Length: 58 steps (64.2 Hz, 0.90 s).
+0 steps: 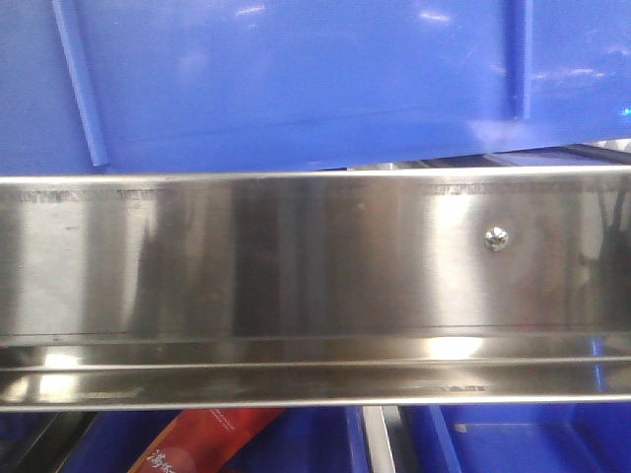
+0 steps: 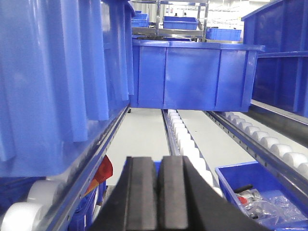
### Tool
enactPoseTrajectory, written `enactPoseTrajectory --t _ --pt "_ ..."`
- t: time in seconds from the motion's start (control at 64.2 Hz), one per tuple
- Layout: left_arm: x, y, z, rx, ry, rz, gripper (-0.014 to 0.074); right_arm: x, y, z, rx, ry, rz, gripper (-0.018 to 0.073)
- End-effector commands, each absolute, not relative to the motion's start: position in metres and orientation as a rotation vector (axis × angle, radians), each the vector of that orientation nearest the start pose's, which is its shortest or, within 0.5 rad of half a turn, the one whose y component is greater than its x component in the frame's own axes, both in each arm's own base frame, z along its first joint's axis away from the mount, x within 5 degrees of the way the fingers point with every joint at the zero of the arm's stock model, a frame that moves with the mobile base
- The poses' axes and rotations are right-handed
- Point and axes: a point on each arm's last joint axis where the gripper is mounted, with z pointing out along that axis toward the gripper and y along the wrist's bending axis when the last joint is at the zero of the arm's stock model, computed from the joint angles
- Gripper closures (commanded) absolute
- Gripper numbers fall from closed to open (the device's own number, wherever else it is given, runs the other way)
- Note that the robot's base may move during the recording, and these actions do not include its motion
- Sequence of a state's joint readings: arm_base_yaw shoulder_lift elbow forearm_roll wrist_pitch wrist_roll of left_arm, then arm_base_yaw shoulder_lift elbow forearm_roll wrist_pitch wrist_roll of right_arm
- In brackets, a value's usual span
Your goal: Move blue bin to conveyor side
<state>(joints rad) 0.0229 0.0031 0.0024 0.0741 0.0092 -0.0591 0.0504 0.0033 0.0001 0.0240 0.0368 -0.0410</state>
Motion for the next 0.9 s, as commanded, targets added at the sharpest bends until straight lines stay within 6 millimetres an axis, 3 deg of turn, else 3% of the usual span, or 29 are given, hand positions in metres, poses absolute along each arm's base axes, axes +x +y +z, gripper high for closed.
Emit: enactPoseTrajectory --t 0.0,0.889 --pt "0.056 0.0014 0.2143 -0.011 1.472 0.03 0.0607 0.0562 0.0025 0.2119 -0.048 1.497 0.019 0.0648" --pt "0.0558 0.0013 0.2166 -0.01 1.446 0.029 0.0607 0.056 0.0024 0.2142 -0.047 1.471 0.019 0.0648"
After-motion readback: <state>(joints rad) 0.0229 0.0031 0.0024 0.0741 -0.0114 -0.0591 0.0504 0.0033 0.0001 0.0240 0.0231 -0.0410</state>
